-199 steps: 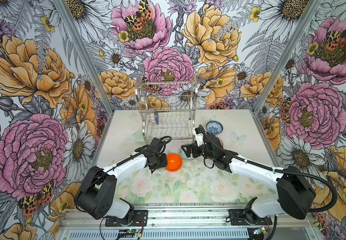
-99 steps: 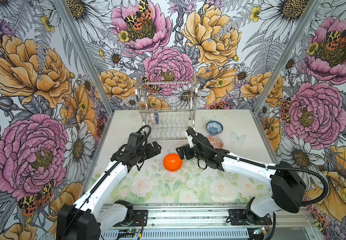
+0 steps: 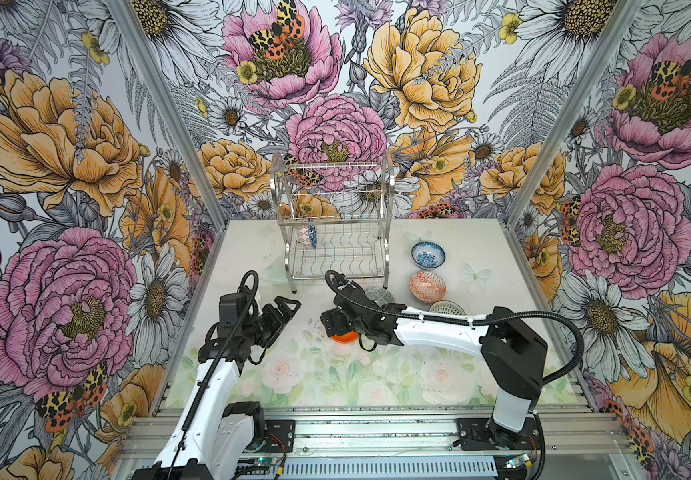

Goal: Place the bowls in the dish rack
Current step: 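Grip the orange bowl rim with the left gripper and slide it toward the robot, then grasp the orange bowl rim with the right gripper while the left gripper withdraws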

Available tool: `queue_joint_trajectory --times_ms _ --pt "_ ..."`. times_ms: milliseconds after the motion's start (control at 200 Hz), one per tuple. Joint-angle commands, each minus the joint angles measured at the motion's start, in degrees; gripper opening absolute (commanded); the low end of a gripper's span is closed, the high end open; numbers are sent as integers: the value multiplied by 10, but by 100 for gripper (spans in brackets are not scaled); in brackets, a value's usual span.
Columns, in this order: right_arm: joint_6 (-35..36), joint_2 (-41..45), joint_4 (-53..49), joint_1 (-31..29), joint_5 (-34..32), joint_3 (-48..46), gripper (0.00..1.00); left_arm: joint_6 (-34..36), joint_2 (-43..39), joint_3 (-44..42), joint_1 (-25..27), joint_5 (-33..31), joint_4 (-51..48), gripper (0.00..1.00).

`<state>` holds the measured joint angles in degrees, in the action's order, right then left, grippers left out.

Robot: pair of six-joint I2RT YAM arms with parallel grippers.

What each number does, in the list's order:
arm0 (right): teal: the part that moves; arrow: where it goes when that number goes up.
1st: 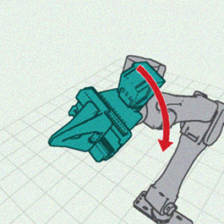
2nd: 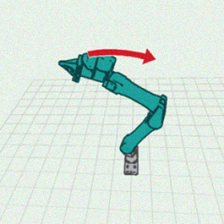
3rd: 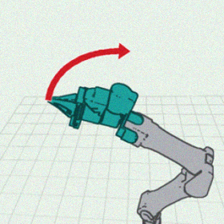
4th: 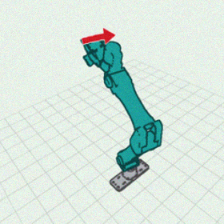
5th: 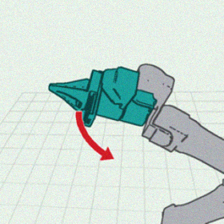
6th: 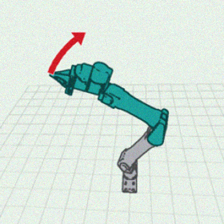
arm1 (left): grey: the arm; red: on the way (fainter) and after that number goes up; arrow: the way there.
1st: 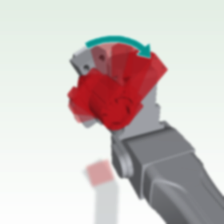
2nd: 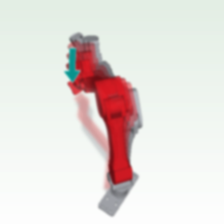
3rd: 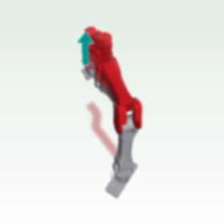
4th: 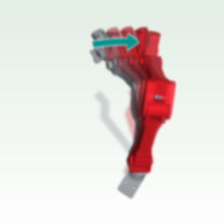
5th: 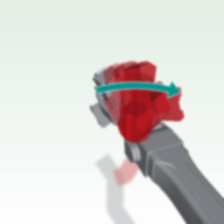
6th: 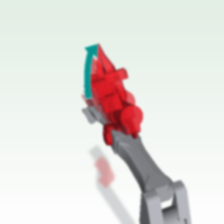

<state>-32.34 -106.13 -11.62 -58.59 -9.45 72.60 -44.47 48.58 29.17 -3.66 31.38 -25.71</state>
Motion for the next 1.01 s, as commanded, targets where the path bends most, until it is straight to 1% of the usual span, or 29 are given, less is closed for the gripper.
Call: queue_joint_trajectory --times_ms 0,70,175,230,415,540,625,691,896,1001 --pt "-26 -27 -22 -13 -15 41 84 -22 -19 -12 -12 50 46 99" --pt "-31 -44 -33 -19 -19 56 80 -25 -23 -16 -16 54 51 99" --pt "-36 -64 -46 -27 -18 73 69 -26 -22 -18 -20 61 56 99" --pt "-33 -76 -58 -31 -19 85 66 -26 -21 -19 -23 65 60 99" --pt "-34 -96 -70 -33 -35 92 60 -29 -17 -23 -42 81 73 99" --pt "-33 -111 -77 -34 -40 100 56 -30 -12 -25 -44 87 78 99" --pt "-34 -116 -80 -34 -44 105 48 -30 -12 -24 -44 87 78 99" --pt "-34 -121 -80 -34 -45 109 45 -30 -12 -25 -45 88 79 99" --pt "-35 -130 -87 -34 -41 119 30 -29 -10 -25 -46 91 80 99" --pt "-32 -125 -87 -34 -36 120 18 -30 -10 -26 -46 91 81 99"
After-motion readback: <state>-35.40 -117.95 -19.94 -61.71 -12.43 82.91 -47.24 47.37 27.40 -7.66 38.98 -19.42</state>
